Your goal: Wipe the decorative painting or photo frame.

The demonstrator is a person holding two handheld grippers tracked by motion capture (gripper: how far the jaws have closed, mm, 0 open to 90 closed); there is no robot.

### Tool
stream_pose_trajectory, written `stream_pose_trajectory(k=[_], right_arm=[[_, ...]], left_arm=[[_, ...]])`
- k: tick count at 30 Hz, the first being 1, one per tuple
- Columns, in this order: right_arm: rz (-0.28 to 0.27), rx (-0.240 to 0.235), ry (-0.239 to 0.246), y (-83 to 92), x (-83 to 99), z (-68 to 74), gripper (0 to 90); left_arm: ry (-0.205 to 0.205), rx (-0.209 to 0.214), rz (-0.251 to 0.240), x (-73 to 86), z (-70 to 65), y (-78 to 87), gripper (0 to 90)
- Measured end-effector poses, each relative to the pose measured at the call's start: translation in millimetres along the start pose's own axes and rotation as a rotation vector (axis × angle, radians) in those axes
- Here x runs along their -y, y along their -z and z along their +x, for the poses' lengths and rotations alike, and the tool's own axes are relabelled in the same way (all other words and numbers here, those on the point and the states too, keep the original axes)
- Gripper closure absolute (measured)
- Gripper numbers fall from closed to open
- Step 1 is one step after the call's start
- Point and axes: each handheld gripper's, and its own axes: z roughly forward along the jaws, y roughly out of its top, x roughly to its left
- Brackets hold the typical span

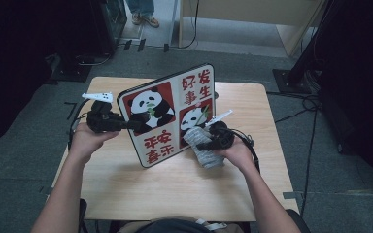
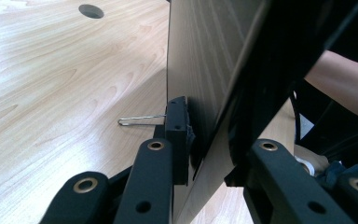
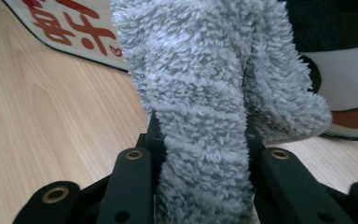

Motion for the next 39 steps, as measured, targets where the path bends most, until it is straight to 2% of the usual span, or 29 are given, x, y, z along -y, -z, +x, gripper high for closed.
stream_pose_trajectory(k=[16,25,39], right_arm=[[-0.058,0.003,0.024,26.1,-9.0,10.6,68.2],[-0.073,-0.009,0.034,37.5,-21.7,15.2,68.2],[-0.083,0.005,0.068,65.4,-49.6,25.3,68.2]], left_arm=[[0.003,-0.005,-0.005,0.8,-1.0,0.1,77.5],[0.005,-0.002,-0.009,1.1,-0.2,0.0,77.5],[0.005,0.001,-0.008,1.1,0.0,0.0,77.4]])
